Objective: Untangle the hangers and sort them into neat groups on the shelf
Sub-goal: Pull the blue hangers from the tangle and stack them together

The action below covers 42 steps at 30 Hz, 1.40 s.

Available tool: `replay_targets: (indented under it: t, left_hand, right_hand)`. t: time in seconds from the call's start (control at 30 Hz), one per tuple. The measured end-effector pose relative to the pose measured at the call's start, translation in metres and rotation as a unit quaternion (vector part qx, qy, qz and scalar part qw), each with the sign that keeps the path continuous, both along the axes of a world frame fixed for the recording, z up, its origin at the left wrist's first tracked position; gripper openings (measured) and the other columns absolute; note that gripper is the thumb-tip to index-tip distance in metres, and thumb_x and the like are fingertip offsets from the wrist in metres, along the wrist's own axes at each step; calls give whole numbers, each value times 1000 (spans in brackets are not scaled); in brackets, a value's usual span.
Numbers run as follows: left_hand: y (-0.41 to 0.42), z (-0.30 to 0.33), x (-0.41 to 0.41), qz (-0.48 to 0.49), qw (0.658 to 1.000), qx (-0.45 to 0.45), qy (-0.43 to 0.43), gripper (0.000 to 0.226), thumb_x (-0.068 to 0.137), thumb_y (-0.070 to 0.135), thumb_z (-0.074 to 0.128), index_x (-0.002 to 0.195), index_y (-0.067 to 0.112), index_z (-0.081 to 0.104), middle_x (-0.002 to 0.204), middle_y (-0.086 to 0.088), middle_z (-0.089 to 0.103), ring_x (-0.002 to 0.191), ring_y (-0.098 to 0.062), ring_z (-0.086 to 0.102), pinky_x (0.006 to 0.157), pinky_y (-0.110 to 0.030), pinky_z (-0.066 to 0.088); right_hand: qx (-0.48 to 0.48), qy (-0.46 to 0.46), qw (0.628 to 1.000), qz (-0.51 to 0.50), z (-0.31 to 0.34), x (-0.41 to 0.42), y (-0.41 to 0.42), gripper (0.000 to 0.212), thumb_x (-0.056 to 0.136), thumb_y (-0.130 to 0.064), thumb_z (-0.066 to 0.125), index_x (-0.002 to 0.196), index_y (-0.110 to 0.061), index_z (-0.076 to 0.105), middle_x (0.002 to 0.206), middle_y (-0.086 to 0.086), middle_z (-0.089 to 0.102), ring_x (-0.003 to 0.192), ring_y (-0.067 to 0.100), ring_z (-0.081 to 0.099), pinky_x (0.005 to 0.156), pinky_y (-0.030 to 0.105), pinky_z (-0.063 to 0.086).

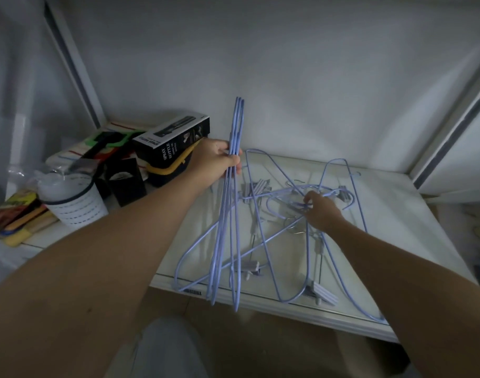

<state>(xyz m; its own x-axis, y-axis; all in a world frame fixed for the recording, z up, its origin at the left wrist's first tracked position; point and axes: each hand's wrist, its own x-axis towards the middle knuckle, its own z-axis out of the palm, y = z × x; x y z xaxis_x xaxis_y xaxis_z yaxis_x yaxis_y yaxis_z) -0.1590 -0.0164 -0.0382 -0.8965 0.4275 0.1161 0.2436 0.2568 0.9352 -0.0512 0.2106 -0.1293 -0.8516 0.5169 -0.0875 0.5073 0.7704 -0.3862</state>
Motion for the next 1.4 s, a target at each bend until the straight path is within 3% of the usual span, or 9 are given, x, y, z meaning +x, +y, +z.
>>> replay_targets:
  t: [0.27,0.5,0.67,0.8,0.9,1.07,1.17,1.3,1.4]
  left_hand:
    - [10,-1,6,4,1000,-13,-6,15,88,-1,59,94,8,68,78,-19,70,71,-28,68,76,-41,61]
    - [17,-5,3,5,1000,-24,-9,15,88,1,60,99,7,70,76,-13,73,68,-22,72,70,-34,61]
    - [20,-6,3,4,1000,-30,-7,15,88,2,61,92,14,69,73,-11,72,67,-22,72,76,-43,61]
    - [19,-2,7,3,999,-34,-4,15,88,2,60,94,12,69,74,-12,72,71,-25,73,75,-41,61]
    - [16,6,12,7,999,-32,7,16,87,0,58,97,7,69,73,-14,71,68,-25,71,72,-37,61]
    - [12,25,23,18,999,-23,33,16,86,-4,56,96,1,68,65,-12,68,56,-20,66,63,-31,60]
    - [8,37,32,27,999,-6,35,16,86,-4,56,97,0,67,68,-15,66,53,-18,64,58,-26,59]
    - [6,49,43,28,999,7,40,17,87,-5,56,99,0,67,68,-12,65,47,-10,64,54,-21,58]
    - [6,51,47,28,999,18,38,17,87,-5,55,99,-1,67,67,-11,65,45,-9,64,62,-30,60]
  right_hand:
    - [-66,19,995,-71,1,-4,2,48,88,-18,62,126,4,42,121,25,58,113,39,56,86,39,47]
    - [-95,40,986,-135,-3,-5,2,29,90,-13,57,113,5,58,116,24,62,110,37,59,86,37,49]
    - [-271,176,923,-208,5,-18,8,25,88,-12,43,106,0,54,91,14,52,82,25,52,70,32,43]
    - [-415,285,833,-228,28,-20,8,19,95,-27,36,83,-18,48,64,4,36,47,15,30,34,15,28]
    - [-482,325,794,-177,45,-18,3,26,100,-26,29,95,-20,54,54,1,26,35,12,21,37,12,21]
    - [-528,366,754,-136,71,-7,-7,32,100,-17,27,79,-17,51,47,-2,25,30,8,18,37,12,18]
    - [-531,365,756,-119,86,-1,-9,33,99,-11,28,78,-14,54,60,2,36,30,7,21,36,11,18]
    - [-475,353,799,-108,101,6,-16,34,98,-18,35,72,-11,56,71,2,51,32,8,27,35,12,19]
    - [-457,350,809,-116,106,11,-23,36,98,-21,36,70,-11,56,71,2,55,37,11,29,34,11,19]
